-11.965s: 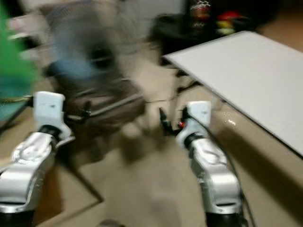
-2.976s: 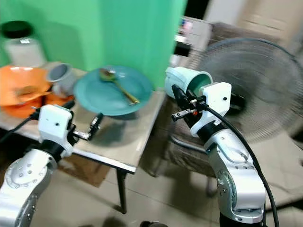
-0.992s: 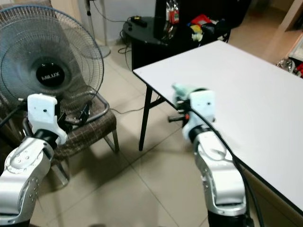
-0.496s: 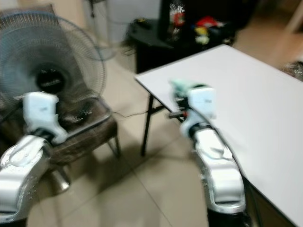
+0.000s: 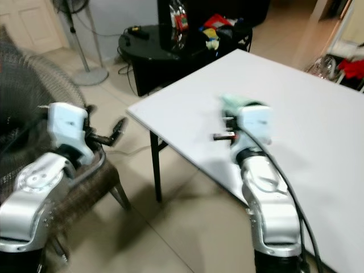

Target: Setting the table

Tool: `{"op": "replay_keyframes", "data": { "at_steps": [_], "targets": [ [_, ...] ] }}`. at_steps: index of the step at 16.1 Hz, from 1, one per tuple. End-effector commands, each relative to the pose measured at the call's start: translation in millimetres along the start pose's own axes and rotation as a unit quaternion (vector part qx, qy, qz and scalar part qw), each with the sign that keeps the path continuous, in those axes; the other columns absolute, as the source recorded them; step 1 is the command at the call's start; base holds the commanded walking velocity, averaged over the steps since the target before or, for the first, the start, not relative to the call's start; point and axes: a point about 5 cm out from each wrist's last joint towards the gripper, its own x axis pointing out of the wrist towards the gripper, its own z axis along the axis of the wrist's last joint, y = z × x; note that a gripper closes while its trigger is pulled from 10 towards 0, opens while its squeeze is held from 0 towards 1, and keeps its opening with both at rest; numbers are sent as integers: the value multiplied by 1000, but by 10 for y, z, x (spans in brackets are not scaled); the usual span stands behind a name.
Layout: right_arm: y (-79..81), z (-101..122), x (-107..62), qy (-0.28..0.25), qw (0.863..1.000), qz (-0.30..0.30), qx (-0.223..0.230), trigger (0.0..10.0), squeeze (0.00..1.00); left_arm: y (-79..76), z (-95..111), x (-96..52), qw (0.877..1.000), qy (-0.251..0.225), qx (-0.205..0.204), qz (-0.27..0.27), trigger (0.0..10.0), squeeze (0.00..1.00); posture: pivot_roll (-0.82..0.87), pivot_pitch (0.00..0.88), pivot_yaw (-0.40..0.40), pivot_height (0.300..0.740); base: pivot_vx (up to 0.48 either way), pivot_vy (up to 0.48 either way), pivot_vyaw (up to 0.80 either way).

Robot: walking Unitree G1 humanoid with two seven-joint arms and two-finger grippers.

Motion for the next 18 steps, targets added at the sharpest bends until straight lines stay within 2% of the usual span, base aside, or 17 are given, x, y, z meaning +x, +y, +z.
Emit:
{"op": "replay_keyframes", "data": {
  "at_steps": [1, 5, 9, 13, 18],
  "targets": [
    [124, 99, 9, -26, 999, 19, 6, 10000, 0, 91, 16, 12, 1000, -1, 8, 6, 10000, 0, 95, 0, 79, 740, 386, 0, 0],
    [129, 98, -17, -23, 999, 30, -3, 10000, 0, 62, 24, 50, 1000, -3, 5, -2, 10000, 0, 97, 0, 79, 740, 374, 0, 0],
    [176, 115, 26, -4, 997, 75, -32, 10000, 0, 66, -52, -14, 1000, 3, -5, 19, 10000, 0, 117, 0, 24, 740, 362, 0, 0],
    [167, 109, 71, 10, 995, 91, -50, 10000, 0, 35, -95, -54, 1000, 6, -10, 26, 10000, 0, 127, 0, -1, 740, 350, 0, 0],
    [139, 21, 92, 71, 989, 101, -78, 10000, 0, 31, -102, -59, 1000, 10, -2, 12, 10000, 0, 121, 0, 11, 740, 297, 0, 0]
  ]
}}
